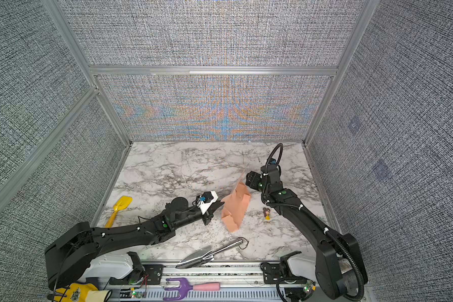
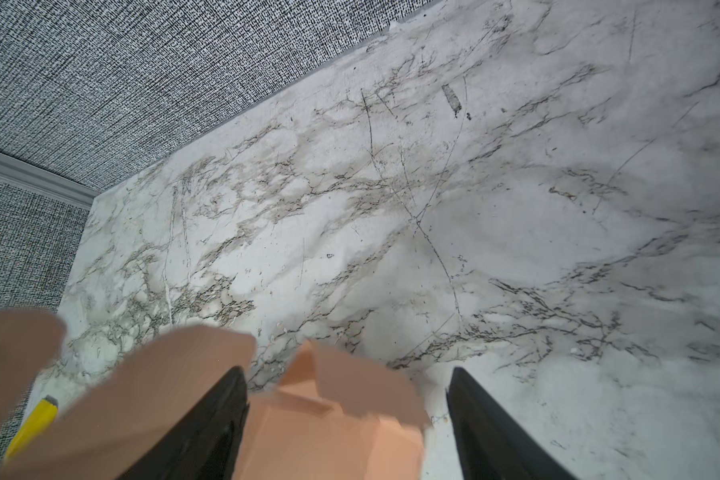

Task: Assemble paper box
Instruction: Fold the bottom flaps of a flat cardboard box at the center of the table.

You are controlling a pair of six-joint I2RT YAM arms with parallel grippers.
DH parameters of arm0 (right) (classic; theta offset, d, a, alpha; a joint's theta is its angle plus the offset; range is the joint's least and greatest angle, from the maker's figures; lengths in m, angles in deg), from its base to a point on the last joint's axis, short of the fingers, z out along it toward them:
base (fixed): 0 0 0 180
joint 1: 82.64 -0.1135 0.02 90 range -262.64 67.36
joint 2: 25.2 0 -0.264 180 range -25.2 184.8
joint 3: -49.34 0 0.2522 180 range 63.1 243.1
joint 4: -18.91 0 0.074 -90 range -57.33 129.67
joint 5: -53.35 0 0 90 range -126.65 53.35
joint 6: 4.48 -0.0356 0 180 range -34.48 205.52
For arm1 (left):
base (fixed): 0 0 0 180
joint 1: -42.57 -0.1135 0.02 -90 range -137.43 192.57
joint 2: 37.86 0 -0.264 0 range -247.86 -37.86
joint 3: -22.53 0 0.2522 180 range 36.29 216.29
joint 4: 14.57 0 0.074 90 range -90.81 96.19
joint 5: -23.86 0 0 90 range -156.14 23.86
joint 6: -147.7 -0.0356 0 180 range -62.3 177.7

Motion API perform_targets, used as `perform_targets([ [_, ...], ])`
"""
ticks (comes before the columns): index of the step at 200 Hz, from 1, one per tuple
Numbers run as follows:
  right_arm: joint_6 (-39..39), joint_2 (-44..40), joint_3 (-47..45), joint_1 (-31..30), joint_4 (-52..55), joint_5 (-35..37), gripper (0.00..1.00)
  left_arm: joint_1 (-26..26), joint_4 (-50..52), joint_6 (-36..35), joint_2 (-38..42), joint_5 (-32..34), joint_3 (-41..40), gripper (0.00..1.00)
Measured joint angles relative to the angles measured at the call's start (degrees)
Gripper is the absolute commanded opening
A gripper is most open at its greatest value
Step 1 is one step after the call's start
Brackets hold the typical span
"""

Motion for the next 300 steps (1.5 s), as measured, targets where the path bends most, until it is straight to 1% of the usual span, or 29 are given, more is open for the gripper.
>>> perform_targets([
  [23, 0.5, 1.4, 1.2, 0.0, 0.3, 0.0, 0.78, -1.0, -0.7, 2.4, 3.1, 8.2, -4.7, 0.00],
  [53, 0.8, 3.7, 2.4, -0.2, 0.3, -0.3, 0.77, -7.4, 1.4, 7.0, 2.8, 16.9, -6.7, 0.00],
  [68, 1.1, 4.7, 2.5, -0.3, 0.3, -1.3, 0.77, -9.7, 1.9, 8.5, 0.3, 18.4, -6.6, 0.00],
  [84, 1.6, 5.6, 2.7, -0.6, 0.1, -1.6, 0.77, -11.0, 1.9, 9.7, -2.7, 20.1, -5.9, 0.00],
  [141, 4.6, 7.2, 2.4, -1.6, -2.0, -4.5, 0.76, -12.2, -1.0, 10.8, -10.7, 25.6, -3.8, 0.00],
  [180, 6.7, 7.4, 0.3, -4.0, -3.0, -5.7, 0.76, -13.0, -3.2, 10.7, -13.8, 28.4, -2.8, 0.00],
  [207, 6.5, 7.3, -3.5, -4.0, -3.5, -6.7, 0.74, -13.3, -4.6, 9.9, -14.1, 28.3, -2.4, 0.00],
  [227, 5.6, 7.2, -6.5, -4.0, -5.3, -9.3, 0.73, -14.1, -5.7, 9.6, -14.1, 27.5, -2.7, 0.00],
  [267, -0.3, 8.8, -14.2, -4.2, -14.6, -15.9, 0.71, -15.8, -7.3, 9.7, -15.0, 26.0, -2.8, 0.00],
  [300, -5.1, 12.5, -16.3, -5.4, -22.5, -20.1, 0.69, -16.5, -9.8, 10.2, -16.3, 25.5, -4.0, 0.00],
])
